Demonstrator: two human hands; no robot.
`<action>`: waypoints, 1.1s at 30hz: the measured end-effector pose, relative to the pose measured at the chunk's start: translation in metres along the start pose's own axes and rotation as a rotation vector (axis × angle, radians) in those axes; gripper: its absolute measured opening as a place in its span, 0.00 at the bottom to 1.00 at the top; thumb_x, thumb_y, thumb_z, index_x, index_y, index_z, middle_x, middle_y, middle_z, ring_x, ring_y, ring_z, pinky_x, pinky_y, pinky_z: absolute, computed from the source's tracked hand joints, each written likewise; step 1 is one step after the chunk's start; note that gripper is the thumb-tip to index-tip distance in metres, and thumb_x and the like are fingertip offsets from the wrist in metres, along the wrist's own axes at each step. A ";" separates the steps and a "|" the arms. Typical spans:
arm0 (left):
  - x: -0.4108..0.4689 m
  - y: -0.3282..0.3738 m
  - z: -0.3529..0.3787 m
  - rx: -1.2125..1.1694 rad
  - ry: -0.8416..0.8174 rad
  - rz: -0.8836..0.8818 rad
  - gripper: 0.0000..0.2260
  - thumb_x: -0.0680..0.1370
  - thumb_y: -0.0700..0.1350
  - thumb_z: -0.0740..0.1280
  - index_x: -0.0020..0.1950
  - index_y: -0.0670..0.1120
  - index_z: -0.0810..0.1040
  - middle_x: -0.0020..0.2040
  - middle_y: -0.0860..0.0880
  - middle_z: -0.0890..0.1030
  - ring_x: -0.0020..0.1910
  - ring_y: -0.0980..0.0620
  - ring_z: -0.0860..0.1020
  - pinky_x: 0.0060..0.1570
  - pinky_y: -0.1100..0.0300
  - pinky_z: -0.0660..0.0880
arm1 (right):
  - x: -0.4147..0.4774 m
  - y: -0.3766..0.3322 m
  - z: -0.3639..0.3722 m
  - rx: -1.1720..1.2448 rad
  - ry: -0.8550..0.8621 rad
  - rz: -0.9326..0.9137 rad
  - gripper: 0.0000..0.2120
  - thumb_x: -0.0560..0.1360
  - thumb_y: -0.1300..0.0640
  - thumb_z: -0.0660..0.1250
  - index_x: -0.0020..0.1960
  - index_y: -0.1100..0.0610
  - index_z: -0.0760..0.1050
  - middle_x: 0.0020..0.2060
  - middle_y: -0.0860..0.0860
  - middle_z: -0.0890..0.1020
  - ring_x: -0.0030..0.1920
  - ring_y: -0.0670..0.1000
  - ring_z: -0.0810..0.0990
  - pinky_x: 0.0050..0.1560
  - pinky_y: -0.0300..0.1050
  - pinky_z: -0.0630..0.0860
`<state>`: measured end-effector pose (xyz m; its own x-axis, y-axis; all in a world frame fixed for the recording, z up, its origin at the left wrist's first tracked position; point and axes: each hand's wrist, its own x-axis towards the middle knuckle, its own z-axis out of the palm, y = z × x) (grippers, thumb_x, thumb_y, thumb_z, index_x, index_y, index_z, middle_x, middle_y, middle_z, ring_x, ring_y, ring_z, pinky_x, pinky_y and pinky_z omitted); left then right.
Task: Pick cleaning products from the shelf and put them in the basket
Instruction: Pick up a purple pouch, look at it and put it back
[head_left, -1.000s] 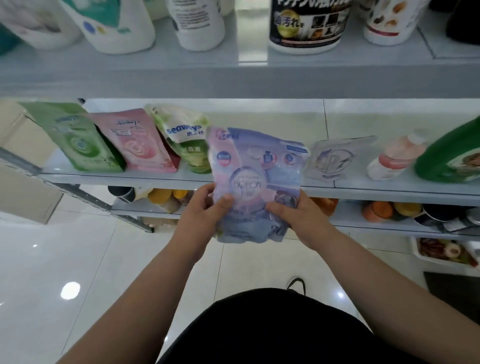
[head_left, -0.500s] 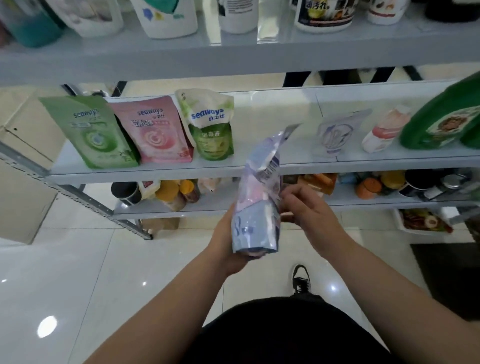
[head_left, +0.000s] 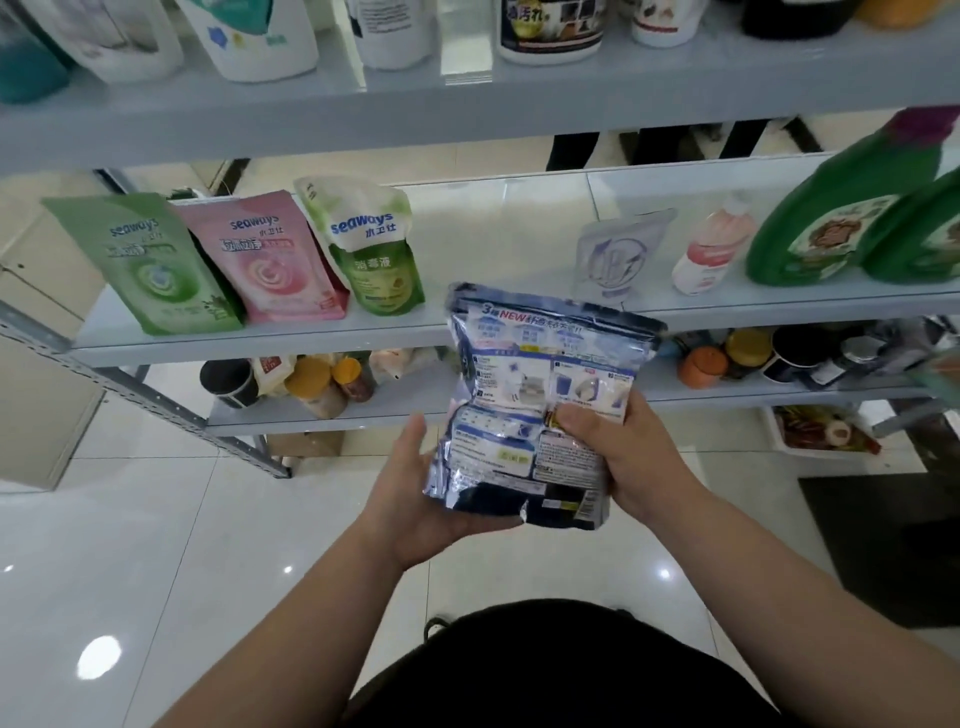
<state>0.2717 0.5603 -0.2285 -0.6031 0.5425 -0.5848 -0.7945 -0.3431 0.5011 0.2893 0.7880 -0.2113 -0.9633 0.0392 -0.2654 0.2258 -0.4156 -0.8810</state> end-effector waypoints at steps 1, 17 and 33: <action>0.000 -0.002 0.006 0.080 0.010 0.022 0.29 0.76 0.66 0.64 0.69 0.48 0.80 0.70 0.37 0.78 0.64 0.35 0.80 0.53 0.38 0.81 | -0.001 -0.003 -0.011 -0.031 0.004 -0.007 0.21 0.68 0.59 0.79 0.59 0.48 0.80 0.56 0.57 0.87 0.55 0.62 0.86 0.46 0.55 0.85; 0.042 -0.072 0.122 0.209 0.386 0.200 0.14 0.83 0.54 0.63 0.59 0.45 0.81 0.47 0.46 0.88 0.37 0.49 0.86 0.29 0.57 0.81 | -0.001 -0.036 -0.120 -0.010 -0.134 0.404 0.27 0.69 0.52 0.76 0.66 0.55 0.76 0.57 0.57 0.87 0.55 0.59 0.87 0.52 0.54 0.84; 0.060 -0.040 0.103 0.093 0.513 0.148 0.15 0.82 0.54 0.61 0.54 0.47 0.82 0.47 0.42 0.86 0.39 0.46 0.85 0.36 0.54 0.81 | 0.004 -0.057 -0.066 -0.469 -0.339 0.128 0.17 0.71 0.31 0.68 0.59 0.26 0.77 0.52 0.39 0.86 0.49 0.43 0.86 0.52 0.47 0.82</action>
<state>0.2748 0.6860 -0.2183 -0.6841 0.0418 -0.7281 -0.7027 -0.3052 0.6427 0.2824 0.8721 -0.1876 -0.8994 -0.3093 -0.3089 0.3086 0.0512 -0.9498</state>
